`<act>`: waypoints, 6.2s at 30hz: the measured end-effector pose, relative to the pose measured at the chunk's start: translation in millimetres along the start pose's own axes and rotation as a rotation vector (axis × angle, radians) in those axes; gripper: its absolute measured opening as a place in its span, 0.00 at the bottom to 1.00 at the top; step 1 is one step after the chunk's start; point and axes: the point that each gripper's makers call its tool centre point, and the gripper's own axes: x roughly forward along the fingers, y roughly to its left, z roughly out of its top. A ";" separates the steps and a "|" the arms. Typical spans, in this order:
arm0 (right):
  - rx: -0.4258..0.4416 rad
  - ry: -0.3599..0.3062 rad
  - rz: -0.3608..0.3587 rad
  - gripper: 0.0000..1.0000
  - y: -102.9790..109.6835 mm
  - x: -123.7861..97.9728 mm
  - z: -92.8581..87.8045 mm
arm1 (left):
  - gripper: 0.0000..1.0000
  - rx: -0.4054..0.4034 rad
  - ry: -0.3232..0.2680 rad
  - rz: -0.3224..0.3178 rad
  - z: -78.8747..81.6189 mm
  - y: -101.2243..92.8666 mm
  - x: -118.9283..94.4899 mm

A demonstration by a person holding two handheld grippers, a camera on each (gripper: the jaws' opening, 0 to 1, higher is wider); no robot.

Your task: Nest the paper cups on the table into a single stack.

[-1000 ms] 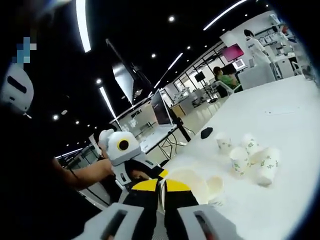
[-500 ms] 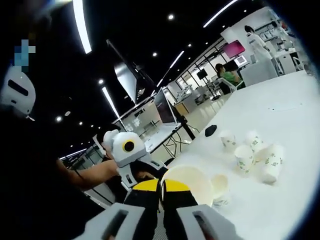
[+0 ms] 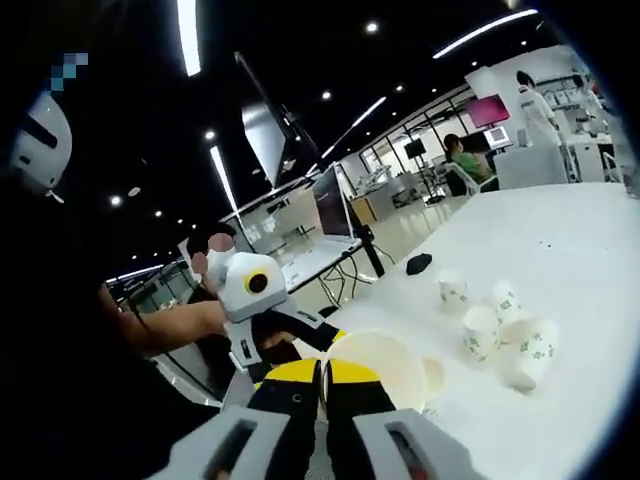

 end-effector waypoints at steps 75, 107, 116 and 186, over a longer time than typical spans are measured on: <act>-0.495 0.403 -0.149 0.00 -72.9 83.9 -77.9 | 0.78 -0.081 -0.066 0.206 -19.6 30.5 -29.8; -0.405 0.442 -0.123 0.02 -79.2 93.7 -103.6 | 0.77 -0.078 -0.045 0.207 -26.1 30.5 -27.6; -0.397 0.449 -0.127 0.03 -80.3 92.9 -106.4 | 0.77 -0.074 -0.034 0.216 -29.1 32.3 -28.5; -0.258 0.126 -0.518 0.88 -139.0 -24.1 -71.5 | 0.75 0.075 -0.016 0.263 27.1 155.8 49.0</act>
